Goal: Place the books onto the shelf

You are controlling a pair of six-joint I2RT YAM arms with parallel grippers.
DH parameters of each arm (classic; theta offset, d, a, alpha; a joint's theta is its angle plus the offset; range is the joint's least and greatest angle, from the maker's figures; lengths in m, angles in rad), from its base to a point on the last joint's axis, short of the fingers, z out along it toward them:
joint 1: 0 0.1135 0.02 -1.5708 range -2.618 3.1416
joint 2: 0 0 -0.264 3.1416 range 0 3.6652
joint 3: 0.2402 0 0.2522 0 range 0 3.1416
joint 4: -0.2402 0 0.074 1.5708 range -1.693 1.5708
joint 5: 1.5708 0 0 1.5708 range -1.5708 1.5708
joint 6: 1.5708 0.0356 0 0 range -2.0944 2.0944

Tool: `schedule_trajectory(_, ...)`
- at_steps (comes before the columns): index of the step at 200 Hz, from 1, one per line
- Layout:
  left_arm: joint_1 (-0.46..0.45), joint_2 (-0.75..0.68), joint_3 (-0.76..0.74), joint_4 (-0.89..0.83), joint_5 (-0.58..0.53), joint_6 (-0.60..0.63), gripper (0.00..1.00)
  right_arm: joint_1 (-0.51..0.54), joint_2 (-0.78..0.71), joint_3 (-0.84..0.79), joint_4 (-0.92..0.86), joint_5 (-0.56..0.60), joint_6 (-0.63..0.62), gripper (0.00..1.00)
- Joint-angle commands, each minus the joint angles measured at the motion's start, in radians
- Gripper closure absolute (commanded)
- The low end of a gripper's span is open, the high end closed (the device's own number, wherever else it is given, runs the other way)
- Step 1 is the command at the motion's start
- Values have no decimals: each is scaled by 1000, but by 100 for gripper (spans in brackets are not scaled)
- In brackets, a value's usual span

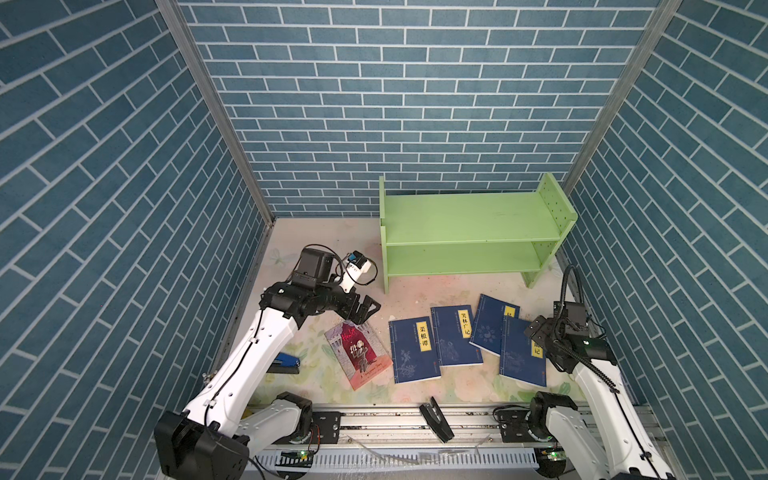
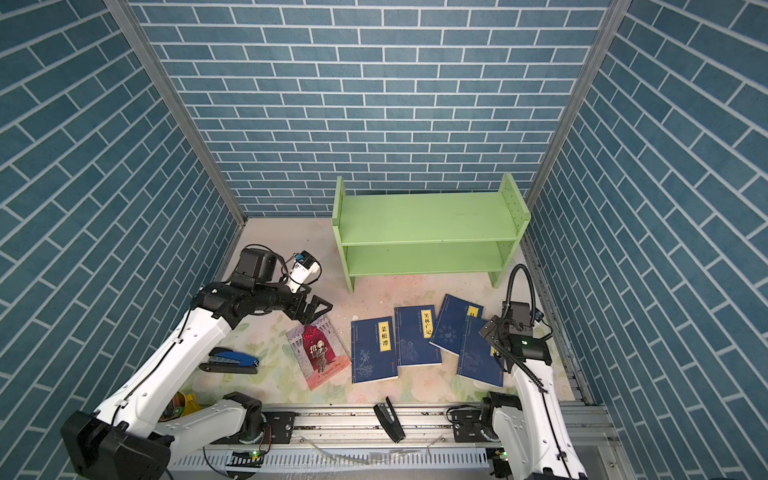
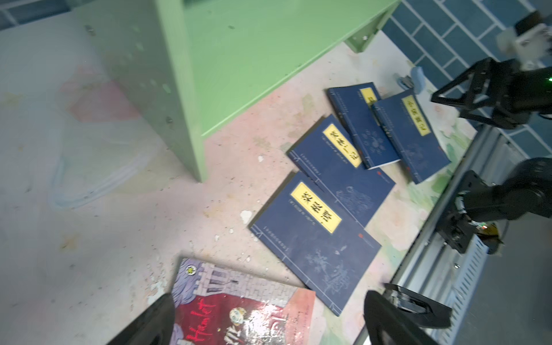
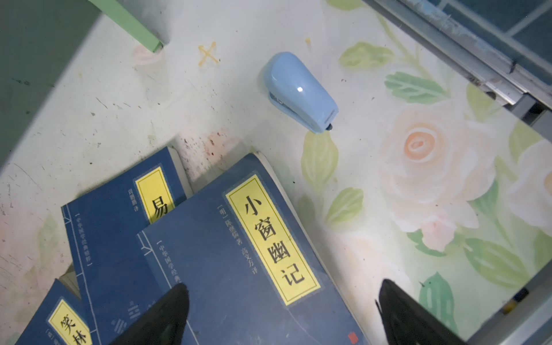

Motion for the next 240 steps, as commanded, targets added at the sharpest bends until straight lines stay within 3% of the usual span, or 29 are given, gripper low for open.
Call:
schedule_trajectory(1,-72,16,8,-8,47,-3,0,-6,40,1,-17,-58,17,1)
schedule_trajectory(31,-127,38,-1,51,69,-62,0,-7,73,-11,18,-99,17,1)
schedule_trajectory(90,-139,112,29,172,63,-167,0,-13,108,-27,53,-118,-19,1)
schedule_trajectory(156,-143,145,29,241,75,-244,0,-31,-10,-39,47,40,17,1)
schedule_trajectory(240,-144,135,4,269,99,-292,0,-104,149,-16,102,-117,-59,1)
